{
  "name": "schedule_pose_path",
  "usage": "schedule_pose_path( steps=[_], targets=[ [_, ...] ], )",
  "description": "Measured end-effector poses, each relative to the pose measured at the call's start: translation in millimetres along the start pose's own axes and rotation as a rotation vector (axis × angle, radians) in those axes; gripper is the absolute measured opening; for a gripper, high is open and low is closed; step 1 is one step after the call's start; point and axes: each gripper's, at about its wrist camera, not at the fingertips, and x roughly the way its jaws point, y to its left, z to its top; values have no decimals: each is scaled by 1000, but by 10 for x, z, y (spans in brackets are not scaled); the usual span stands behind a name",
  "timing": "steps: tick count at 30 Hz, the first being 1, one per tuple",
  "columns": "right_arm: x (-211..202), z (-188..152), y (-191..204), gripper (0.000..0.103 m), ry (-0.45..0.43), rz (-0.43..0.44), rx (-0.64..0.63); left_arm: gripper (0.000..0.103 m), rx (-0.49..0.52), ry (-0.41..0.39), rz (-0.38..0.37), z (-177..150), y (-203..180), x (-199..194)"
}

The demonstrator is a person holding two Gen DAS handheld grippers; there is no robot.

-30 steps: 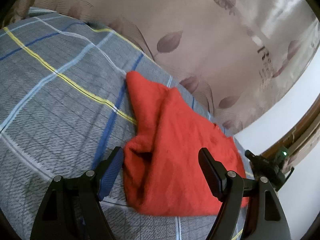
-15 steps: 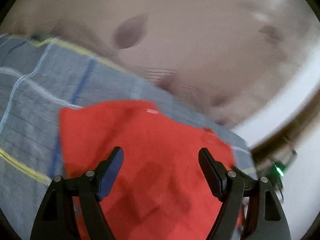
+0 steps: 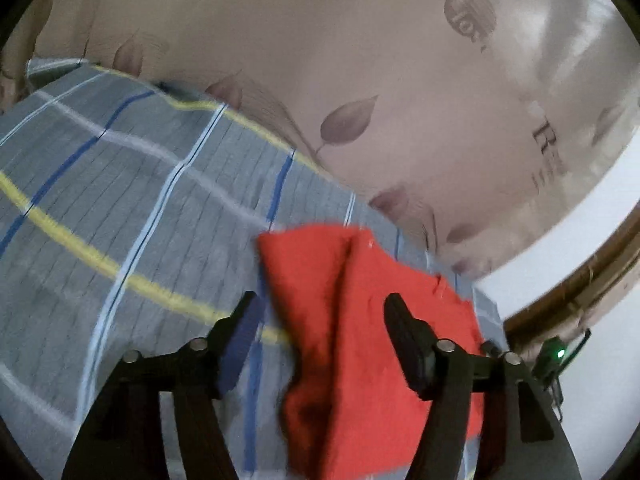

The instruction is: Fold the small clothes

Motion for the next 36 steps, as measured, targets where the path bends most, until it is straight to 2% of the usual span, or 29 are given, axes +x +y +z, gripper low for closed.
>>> schedule_pose_path(
  steps=[3,5,6,8,11,14,17,21,23,26,28,29,30,32,33,34,36],
  targets=[
    [-256,-243,85,41,0,9,-14,67,4,101,-26,-166,74,10],
    [-385,-430,177,42,12,-14,-65,67,-10,131,-43,-273,101,29],
    [-435,-533,232,44,23,-38,-99,67,-31,138,-75,-330,127,20],
    [-499,-695,296,54,34,-78,-148,67,-76,140,-134,-423,152,0],
    [-619,-829,296,55,36,-58,-137,67,-92,94,-220,-585,80,-113],
    [-769,-872,187,55,7,-9,-68,67,-31,117,-228,-706,-44,-90],
    [-796,-876,87,56,17,-9,-50,67,51,144,-180,-793,-136,-46],
    [-849,-880,-37,57,30,9,-21,67,91,71,-152,-765,-172,-65],
    [-853,-874,-65,57,39,27,-28,67,107,69,-157,-736,-190,-41],
    [-792,-859,-68,57,71,40,-52,67,150,114,-151,-737,-232,65],
    [-750,-844,-30,57,82,49,-82,67,161,156,-174,-776,-238,112],
    [-728,-836,8,53,87,51,-110,67,161,180,-189,-799,-246,136],
    [-702,-834,33,49,97,48,-129,65,174,196,-180,-830,-257,153],
    [-602,-828,66,19,149,30,-150,44,244,204,-107,-881,-313,180],
    [-554,-833,72,14,173,19,-155,25,267,208,-78,-901,-321,192],
    [-542,-838,75,10,180,17,-157,12,269,207,-62,-909,-308,191],
    [-562,-844,79,8,181,26,-155,9,224,205,-80,-901,-224,153]
  ],
)
